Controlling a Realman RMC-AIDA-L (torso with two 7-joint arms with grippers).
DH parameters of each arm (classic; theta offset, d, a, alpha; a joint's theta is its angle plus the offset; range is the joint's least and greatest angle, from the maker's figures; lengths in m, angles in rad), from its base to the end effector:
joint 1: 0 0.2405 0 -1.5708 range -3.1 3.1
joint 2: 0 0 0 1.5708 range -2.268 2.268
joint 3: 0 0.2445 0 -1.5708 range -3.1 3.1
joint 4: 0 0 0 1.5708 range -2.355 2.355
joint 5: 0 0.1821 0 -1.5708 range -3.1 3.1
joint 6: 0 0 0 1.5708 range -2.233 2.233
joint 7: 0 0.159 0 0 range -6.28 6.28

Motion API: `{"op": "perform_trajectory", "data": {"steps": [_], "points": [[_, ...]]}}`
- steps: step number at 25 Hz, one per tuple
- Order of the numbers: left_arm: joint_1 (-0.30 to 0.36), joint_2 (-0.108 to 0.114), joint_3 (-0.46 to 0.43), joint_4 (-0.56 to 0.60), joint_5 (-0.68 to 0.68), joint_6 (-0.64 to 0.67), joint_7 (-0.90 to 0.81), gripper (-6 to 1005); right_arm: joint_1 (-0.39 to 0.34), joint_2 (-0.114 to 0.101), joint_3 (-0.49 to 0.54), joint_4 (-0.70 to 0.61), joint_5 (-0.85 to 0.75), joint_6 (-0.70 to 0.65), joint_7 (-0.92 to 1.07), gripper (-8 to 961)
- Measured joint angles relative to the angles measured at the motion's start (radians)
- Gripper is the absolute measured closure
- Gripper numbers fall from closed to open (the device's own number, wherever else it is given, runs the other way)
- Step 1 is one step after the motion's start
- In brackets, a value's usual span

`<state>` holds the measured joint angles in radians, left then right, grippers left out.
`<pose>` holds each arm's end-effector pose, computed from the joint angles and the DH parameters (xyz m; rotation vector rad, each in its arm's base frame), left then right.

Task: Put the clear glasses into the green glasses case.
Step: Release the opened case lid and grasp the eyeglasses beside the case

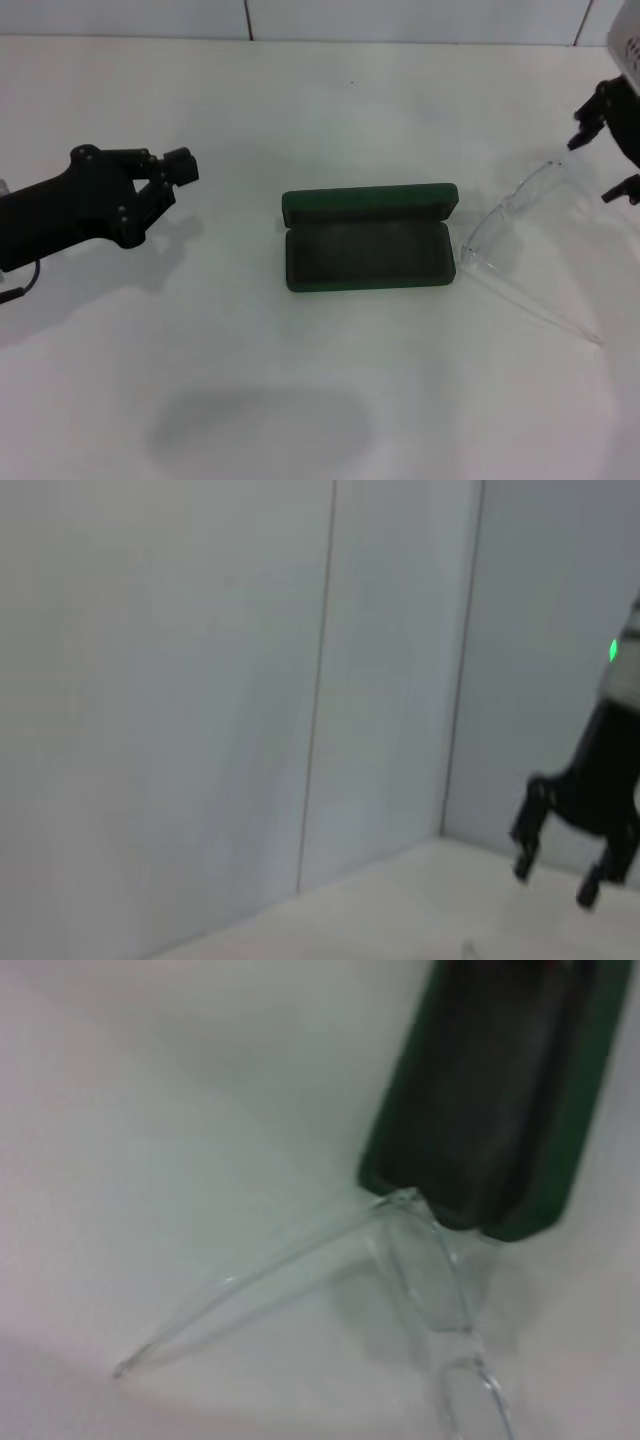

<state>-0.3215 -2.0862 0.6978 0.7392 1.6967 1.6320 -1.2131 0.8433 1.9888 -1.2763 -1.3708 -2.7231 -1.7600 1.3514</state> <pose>-0.2484 0.2786 0.0302 -2.4589 -0.4680 -0.9280 0.1449 0.3643 0.0488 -2.7428 -0.8890 -0.9846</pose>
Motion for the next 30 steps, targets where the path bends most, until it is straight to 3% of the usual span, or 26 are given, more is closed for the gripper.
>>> {"op": "perform_trajectory", "data": {"steps": [3, 8, 15, 21, 30], "points": [[0.003, 0.000, -0.001, -0.019, -0.025, -0.003, 0.008, 936, 0.027, 0.003, -0.001, 0.054, -0.010, 0.012, -0.048, 300], [0.007, -0.001, -0.001, -0.068, -0.067, -0.004, 0.051, 936, 0.038, 0.025, 0.001, 0.127, -0.004, 0.086, -0.151, 339], [0.006, -0.002, -0.001, -0.077, -0.077, -0.004, 0.061, 936, 0.049, 0.026, -0.004, 0.207, 0.039, 0.144, -0.186, 357], [0.005, -0.002, -0.001, -0.082, -0.078, -0.004, 0.080, 935, 0.110, 0.027, -0.006, 0.354, 0.066, 0.220, -0.208, 358], [0.007, -0.003, -0.001, -0.105, -0.078, -0.005, 0.089, 936, 0.123, 0.031, -0.009, 0.435, 0.064, 0.264, -0.227, 361]]}}
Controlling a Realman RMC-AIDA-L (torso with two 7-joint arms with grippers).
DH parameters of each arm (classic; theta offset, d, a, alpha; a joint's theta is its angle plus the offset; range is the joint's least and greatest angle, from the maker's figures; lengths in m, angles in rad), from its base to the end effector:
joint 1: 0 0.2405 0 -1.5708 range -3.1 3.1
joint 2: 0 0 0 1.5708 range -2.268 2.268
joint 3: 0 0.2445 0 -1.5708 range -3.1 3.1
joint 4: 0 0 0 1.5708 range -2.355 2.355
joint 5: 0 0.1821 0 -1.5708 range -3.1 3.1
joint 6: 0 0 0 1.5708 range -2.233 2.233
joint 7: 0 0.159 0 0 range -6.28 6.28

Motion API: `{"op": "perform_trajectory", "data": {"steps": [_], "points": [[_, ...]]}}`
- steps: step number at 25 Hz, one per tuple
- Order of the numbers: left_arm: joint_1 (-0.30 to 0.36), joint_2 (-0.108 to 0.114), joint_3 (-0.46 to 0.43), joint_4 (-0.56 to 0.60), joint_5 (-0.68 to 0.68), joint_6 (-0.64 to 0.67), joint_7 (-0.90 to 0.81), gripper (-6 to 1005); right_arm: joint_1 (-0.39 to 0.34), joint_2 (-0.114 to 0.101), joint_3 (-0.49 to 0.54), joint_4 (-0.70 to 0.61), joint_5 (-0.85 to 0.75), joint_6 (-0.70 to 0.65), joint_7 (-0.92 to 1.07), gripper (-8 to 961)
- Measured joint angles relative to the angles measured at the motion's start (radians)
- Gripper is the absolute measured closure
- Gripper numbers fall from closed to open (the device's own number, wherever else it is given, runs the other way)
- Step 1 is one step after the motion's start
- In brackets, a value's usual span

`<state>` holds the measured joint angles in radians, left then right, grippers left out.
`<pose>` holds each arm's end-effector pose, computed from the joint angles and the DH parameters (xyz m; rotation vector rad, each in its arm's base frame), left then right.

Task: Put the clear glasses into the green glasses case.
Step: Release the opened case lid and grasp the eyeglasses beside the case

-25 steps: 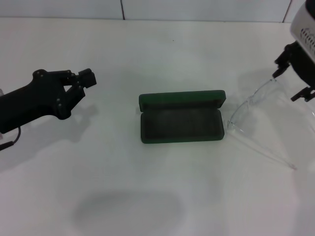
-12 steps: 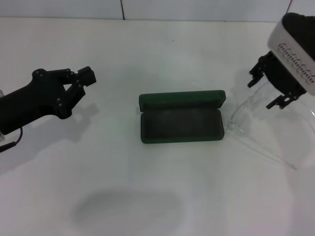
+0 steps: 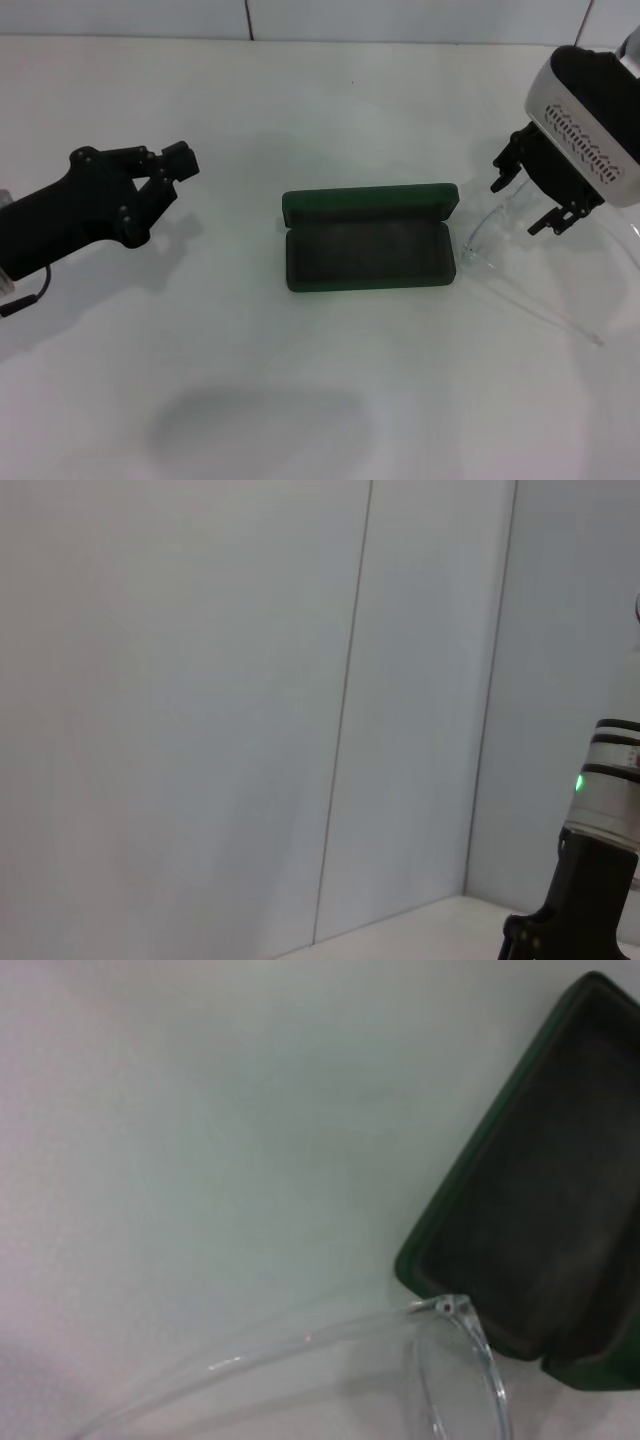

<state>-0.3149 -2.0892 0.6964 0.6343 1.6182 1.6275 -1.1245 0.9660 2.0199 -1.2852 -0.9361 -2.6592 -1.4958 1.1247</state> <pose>-0.2509 0.2748 0.0240 -2.3812 -0.4743 -1.0132 0.1551 0.3840 -0.0098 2.7787 1.1148 0.8651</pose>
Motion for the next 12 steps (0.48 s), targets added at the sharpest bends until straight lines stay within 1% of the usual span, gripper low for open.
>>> {"op": "perform_trajectory", "data": {"steps": [5, 12], "points": [[-0.001, 0.000, 0.000, -0.024, 0.000, 0.000, 0.031, 936, 0.004, 0.000, 0.000, 0.013, 0.000, 0.019, 0.000, 362], [0.000, 0.000, 0.000, -0.032, -0.001, -0.010, 0.044, 935, 0.041, -0.005, 0.009, 0.101, 0.002, 0.078, 0.000, 373]]}}
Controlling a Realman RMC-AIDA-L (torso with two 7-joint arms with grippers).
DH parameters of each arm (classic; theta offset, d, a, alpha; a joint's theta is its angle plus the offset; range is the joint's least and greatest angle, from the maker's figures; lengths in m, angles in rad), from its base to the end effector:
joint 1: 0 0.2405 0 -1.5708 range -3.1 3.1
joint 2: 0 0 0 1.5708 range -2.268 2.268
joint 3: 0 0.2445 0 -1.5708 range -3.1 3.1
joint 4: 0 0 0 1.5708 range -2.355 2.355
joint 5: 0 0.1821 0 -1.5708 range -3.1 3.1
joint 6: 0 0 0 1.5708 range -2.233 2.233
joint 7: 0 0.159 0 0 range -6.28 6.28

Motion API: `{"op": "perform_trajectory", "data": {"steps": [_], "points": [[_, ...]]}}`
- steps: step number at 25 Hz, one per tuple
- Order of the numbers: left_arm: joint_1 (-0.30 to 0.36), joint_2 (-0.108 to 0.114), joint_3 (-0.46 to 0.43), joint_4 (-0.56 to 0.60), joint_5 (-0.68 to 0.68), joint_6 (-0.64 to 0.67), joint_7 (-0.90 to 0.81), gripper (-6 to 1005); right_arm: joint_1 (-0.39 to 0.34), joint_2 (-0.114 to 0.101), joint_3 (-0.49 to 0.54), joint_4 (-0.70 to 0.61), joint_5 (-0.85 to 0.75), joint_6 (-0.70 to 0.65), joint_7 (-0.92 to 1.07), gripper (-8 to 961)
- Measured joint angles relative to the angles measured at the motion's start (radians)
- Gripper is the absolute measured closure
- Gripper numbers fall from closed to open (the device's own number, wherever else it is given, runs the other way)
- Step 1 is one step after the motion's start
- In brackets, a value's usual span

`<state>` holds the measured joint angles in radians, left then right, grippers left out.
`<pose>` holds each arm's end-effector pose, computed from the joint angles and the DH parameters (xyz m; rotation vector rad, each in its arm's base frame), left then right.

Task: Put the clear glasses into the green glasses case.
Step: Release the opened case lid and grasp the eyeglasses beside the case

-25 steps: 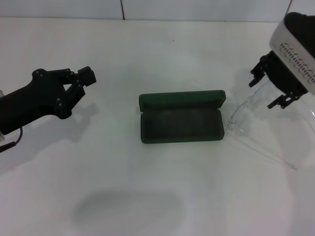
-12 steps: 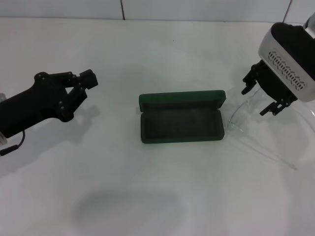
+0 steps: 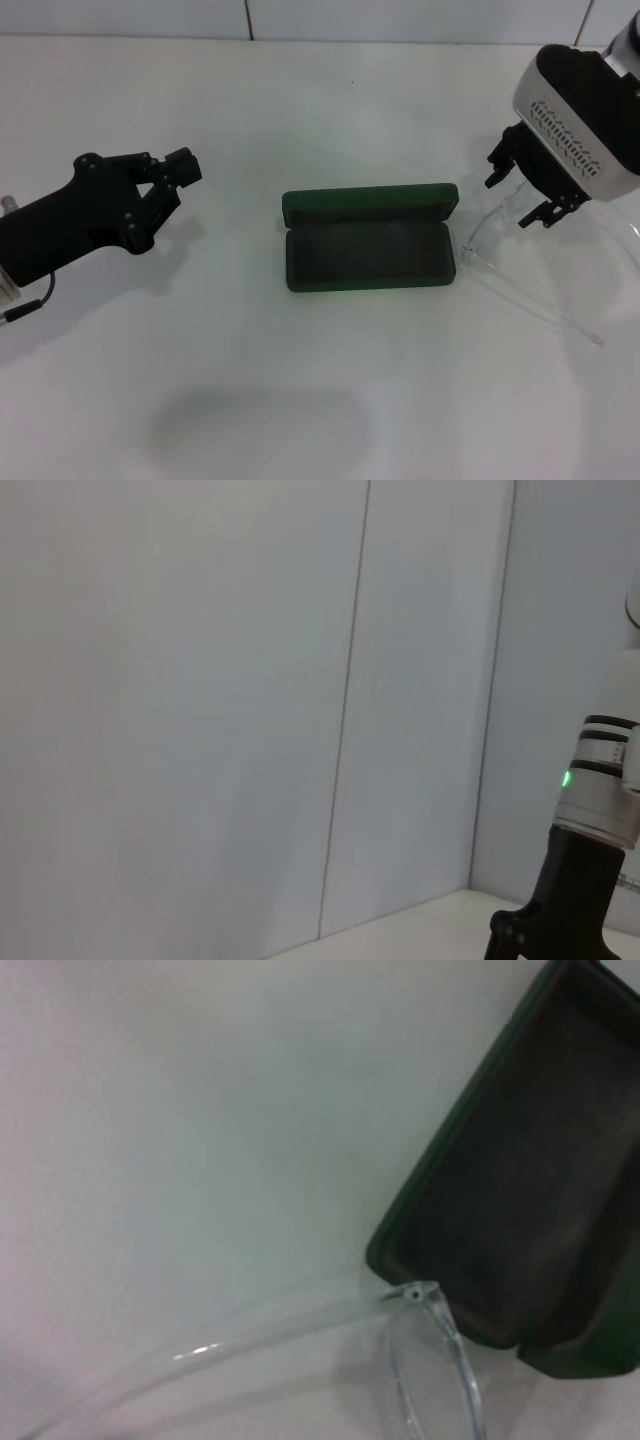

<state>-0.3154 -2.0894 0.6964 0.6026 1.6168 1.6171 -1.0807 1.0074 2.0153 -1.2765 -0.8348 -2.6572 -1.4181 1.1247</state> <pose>-0.2536 0.2735 0.0195 -2.3741 -0.4630 -1.0025 0.1561 0.3936 -0.0161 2.8046 1.1001 0.8745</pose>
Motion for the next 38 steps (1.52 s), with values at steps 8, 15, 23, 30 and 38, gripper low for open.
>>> {"op": "perform_trajectory", "data": {"steps": [8, 15, 23, 30, 38], "points": [[0.001, 0.000, 0.000, -0.007, 0.000, 0.000, 0.002, 936, 0.008, 0.001, -0.002, 0.056, 0.001, 0.046, -0.004, 397], [0.001, 0.000, 0.000, -0.025, 0.001, -0.003, 0.013, 937, 0.011, 0.005, -0.002, 0.081, 0.003, 0.062, -0.011, 411], [0.003, 0.000, 0.000, -0.049, 0.003, -0.016, 0.033, 938, 0.019, 0.005, -0.001, 0.111, 0.006, 0.086, -0.012, 508], [0.004, 0.000, 0.000, -0.059, 0.005, -0.021, 0.042, 939, 0.024, 0.007, 0.000, 0.114, 0.018, 0.091, -0.005, 540], [0.013, 0.000, 0.000, -0.062, 0.001, -0.027, 0.046, 940, 0.025, 0.008, -0.007, 0.114, 0.009, 0.100, 0.031, 635]]}}
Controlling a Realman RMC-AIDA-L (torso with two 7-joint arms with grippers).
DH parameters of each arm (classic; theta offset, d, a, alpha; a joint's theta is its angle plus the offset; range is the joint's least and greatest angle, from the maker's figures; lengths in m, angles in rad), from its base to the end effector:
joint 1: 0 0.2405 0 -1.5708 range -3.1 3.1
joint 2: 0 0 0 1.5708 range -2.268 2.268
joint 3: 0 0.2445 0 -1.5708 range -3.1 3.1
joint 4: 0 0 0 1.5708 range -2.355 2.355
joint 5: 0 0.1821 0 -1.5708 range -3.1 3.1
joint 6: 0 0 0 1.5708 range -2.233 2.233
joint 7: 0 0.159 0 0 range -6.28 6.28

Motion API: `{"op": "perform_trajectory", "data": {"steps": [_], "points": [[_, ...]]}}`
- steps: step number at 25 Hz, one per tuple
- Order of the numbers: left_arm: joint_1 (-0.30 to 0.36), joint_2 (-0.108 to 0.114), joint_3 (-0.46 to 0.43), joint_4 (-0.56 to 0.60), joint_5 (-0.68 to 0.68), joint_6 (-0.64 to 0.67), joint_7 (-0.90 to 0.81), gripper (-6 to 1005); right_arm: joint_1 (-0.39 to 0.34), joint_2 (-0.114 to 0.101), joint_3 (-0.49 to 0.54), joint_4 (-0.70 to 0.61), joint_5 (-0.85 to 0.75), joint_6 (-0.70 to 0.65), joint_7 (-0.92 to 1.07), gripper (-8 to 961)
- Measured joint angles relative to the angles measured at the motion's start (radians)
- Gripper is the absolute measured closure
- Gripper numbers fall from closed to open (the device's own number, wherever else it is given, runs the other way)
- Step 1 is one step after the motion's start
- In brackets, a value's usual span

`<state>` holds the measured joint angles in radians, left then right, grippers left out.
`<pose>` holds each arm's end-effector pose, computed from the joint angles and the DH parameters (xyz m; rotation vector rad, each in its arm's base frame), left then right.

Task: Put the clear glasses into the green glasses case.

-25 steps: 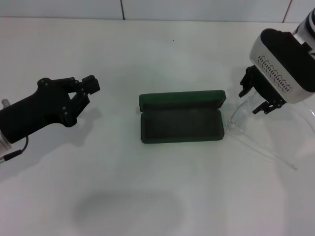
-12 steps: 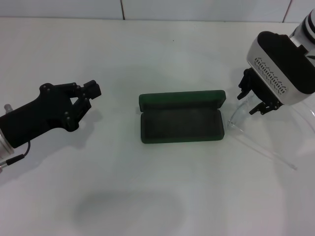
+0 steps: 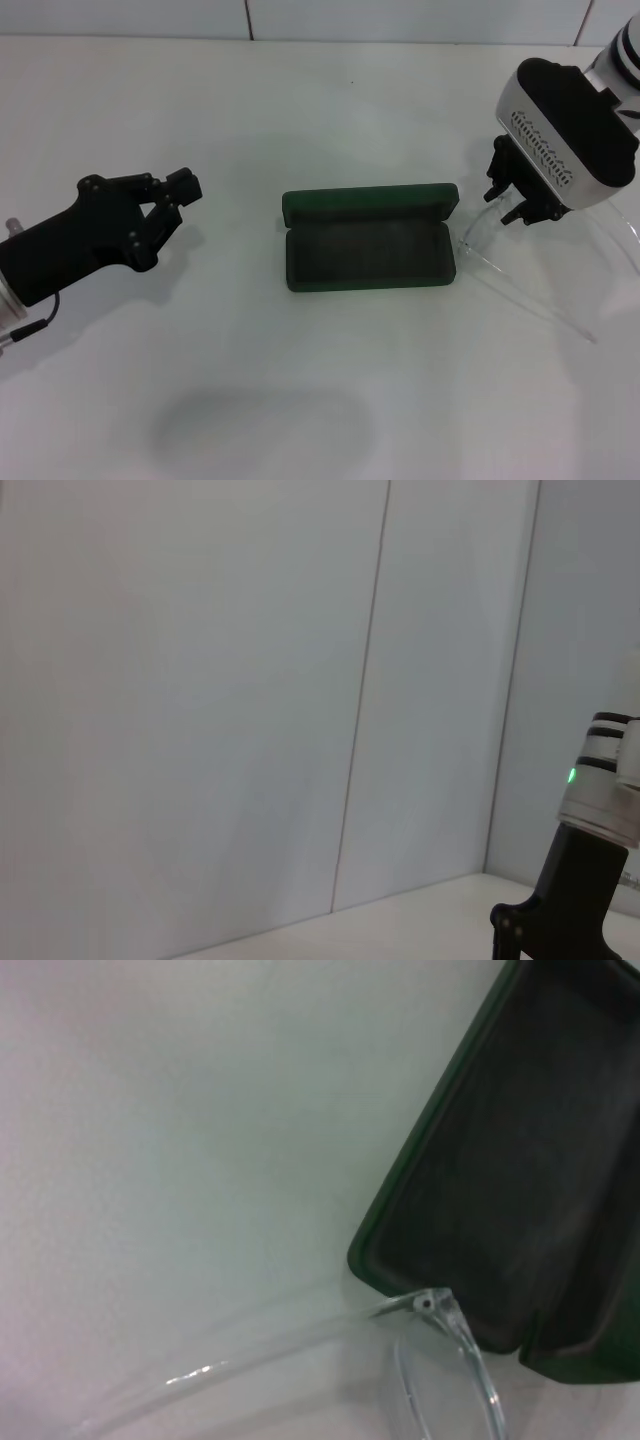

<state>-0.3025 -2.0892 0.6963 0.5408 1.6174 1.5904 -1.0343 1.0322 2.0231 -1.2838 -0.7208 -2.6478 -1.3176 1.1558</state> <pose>-0.2634 0.2675 0.0101 -2.3550 -0.5086 -0.9815 0.1637 0.3976 -0.0299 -2.8227 -1.0190 -0.8696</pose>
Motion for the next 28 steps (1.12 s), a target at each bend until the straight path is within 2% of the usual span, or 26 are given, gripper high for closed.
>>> {"op": "perform_trajectory", "data": {"steps": [14, 19, 28], "points": [[0.015, 0.000, 0.000, 0.001, -0.002, -0.001, 0.007, 942, -0.016, 0.003, -0.054, -0.050, -0.002, -0.015, 0.073, 809], [0.017, 0.000, 0.000, 0.001, -0.003, -0.001, 0.008, 943, -0.046, 0.003, -0.074, -0.114, 0.000, -0.035, 0.112, 815], [0.023, 0.000, 0.000, 0.001, -0.006, 0.006, 0.015, 944, -0.123, 0.003, -0.076, -0.295, 0.016, -0.158, 0.231, 833]]}}
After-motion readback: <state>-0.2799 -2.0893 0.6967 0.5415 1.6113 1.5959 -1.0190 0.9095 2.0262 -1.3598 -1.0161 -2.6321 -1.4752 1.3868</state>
